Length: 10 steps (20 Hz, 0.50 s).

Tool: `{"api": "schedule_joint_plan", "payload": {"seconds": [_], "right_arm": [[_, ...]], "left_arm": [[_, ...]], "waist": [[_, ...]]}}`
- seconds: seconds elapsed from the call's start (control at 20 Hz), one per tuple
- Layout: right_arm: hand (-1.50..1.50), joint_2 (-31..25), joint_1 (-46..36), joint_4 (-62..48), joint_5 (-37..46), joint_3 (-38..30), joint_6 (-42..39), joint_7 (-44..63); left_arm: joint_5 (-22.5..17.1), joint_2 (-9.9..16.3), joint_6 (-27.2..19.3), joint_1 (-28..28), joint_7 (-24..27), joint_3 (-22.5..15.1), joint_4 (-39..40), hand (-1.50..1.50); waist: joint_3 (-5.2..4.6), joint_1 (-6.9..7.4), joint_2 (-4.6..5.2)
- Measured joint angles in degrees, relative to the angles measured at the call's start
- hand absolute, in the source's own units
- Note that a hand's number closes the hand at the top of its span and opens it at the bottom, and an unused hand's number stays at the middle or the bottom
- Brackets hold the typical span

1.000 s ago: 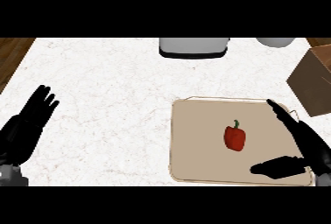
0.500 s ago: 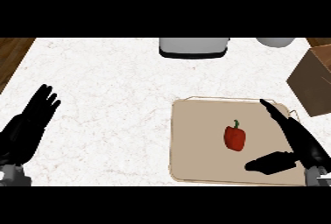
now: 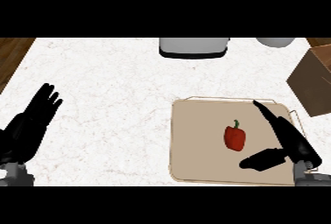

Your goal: Pick the bell pepper from the tray and place it in the cardboard box

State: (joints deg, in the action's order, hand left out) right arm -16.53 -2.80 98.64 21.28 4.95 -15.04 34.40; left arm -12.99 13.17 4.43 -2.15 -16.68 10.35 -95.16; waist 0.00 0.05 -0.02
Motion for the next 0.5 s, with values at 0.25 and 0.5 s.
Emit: {"api": "schedule_joint_plan", "payload": {"seconds": [0.25, 0.5], "right_arm": [[-1.5, 2.4, -0.9, -2.6, 2.2, 0.6, -0.7, -0.5], [-1.5, 4.3, -1.0, -4.1, 4.5, 1.2, -1.2, -0.7]], "left_arm": [[0.7, -0.6, 0.6, -0.4, 1.2, 0.6, 1.2, 0.0], [1.0, -1.2, 0.6, 1.2, -0.3, 0.9, -1.8, 0.0]], "waist": [[0.0, 0.01, 0.01], [0.0, 0.04, -0.01]]}}
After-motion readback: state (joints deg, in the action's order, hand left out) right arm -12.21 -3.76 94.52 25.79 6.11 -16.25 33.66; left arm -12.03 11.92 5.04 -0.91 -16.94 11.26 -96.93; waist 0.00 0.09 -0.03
